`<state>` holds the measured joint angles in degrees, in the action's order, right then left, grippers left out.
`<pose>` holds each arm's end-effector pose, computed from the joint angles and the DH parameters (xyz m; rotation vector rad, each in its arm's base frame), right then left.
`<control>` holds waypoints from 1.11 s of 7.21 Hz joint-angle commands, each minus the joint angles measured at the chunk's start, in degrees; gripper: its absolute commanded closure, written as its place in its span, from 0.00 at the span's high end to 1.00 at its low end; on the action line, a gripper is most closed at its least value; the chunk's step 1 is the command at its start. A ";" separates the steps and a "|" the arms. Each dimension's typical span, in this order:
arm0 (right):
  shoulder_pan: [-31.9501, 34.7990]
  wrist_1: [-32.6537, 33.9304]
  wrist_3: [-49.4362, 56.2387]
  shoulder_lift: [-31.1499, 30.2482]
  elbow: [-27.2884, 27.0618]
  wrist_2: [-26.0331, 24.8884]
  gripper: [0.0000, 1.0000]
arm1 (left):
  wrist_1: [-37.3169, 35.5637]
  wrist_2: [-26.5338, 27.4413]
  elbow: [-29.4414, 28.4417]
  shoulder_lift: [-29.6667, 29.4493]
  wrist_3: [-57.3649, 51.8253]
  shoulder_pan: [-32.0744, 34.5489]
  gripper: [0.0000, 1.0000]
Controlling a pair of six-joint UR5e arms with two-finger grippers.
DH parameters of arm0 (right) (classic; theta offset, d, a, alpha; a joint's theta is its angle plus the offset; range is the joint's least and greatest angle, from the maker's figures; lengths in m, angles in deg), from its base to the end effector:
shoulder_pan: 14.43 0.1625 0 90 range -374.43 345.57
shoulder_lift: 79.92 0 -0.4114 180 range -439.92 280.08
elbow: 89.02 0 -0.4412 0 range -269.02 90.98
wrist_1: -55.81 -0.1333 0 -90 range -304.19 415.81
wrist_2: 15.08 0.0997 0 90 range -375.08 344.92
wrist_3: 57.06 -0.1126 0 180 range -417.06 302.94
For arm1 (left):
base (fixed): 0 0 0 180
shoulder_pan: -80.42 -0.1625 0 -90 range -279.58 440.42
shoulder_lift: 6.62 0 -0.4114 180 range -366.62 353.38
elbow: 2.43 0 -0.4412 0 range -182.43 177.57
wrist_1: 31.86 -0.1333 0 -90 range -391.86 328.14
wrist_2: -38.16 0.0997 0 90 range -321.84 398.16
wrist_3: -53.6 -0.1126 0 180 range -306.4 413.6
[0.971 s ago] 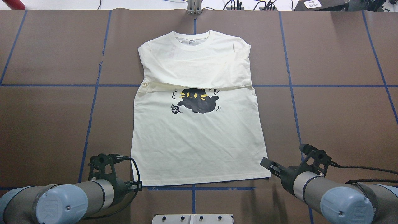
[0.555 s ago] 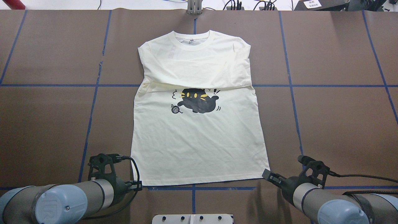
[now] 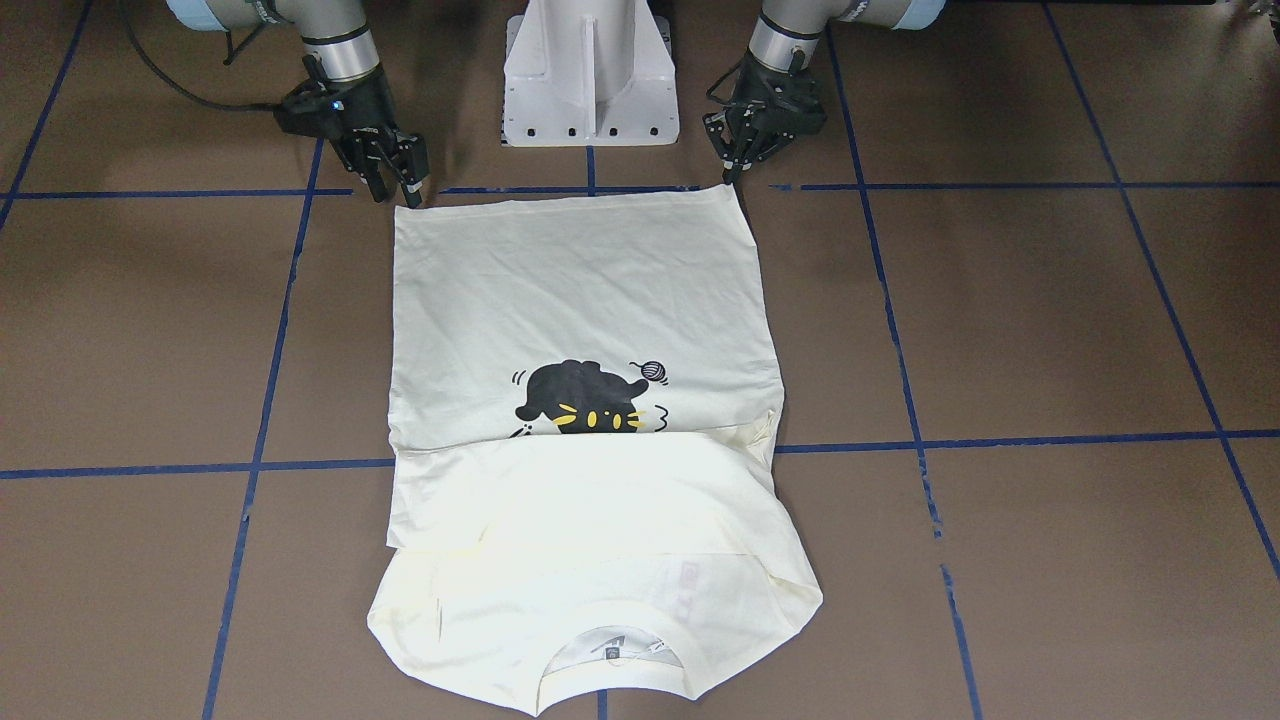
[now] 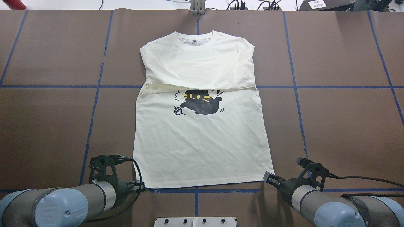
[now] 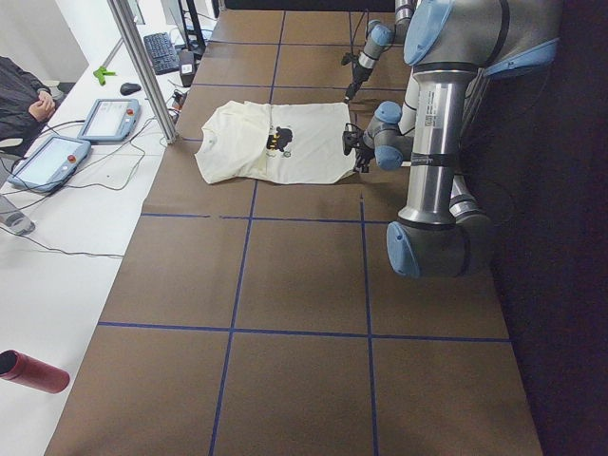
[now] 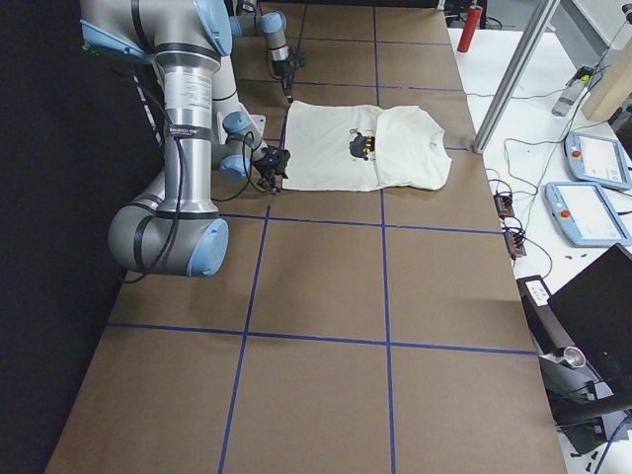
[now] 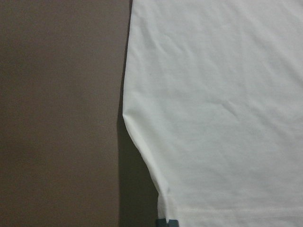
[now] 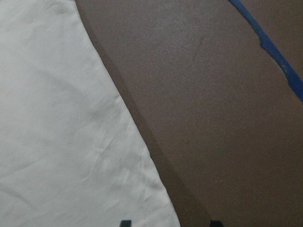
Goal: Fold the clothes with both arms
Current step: 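Position both grippers at the hem corners nearest the robot and grasp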
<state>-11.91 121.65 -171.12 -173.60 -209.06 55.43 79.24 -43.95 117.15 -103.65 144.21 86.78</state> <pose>-0.5062 -0.1933 0.3677 0.1512 -0.9303 0.5795 0.5322 -0.2090 0.2830 0.1764 0.9993 -0.1804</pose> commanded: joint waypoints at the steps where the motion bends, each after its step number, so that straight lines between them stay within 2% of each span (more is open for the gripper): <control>1: 0.56 0.17 0.34 0.16 0.33 -0.11 0.55 | 0.00 0.20 0.04 -0.09 0.00 0.06 0.00; 4: 0.64 0.17 0.25 2.69 2.33 -0.99 0.49 | 0.00 0.29 0.22 -0.01 0.00 0.06 0.00; 5: 0.73 0.17 0.25 3.06 2.87 -1.08 0.43 | 0.00 0.29 0.57 -0.01 0.00 0.06 0.00; 6: 0.99 0.17 0.25 3.06 2.79 -1.08 0.24 | 0.00 0.29 0.48 -0.01 0.00 0.06 0.00; 7: 1.17 0.17 0.25 2.97 2.70 -1.08 0.00 | 0.00 0.29 0.57 -0.01 0.00 0.06 0.00; 8: 1.26 0.17 0.25 2.54 2.61 -0.99 0.00 | 0.00 0.29 0.57 -0.01 0.00 0.15 0.00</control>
<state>-10.82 121.82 -170.87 -170.75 -206.38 54.38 79.23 -43.66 117.68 -103.66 144.21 86.87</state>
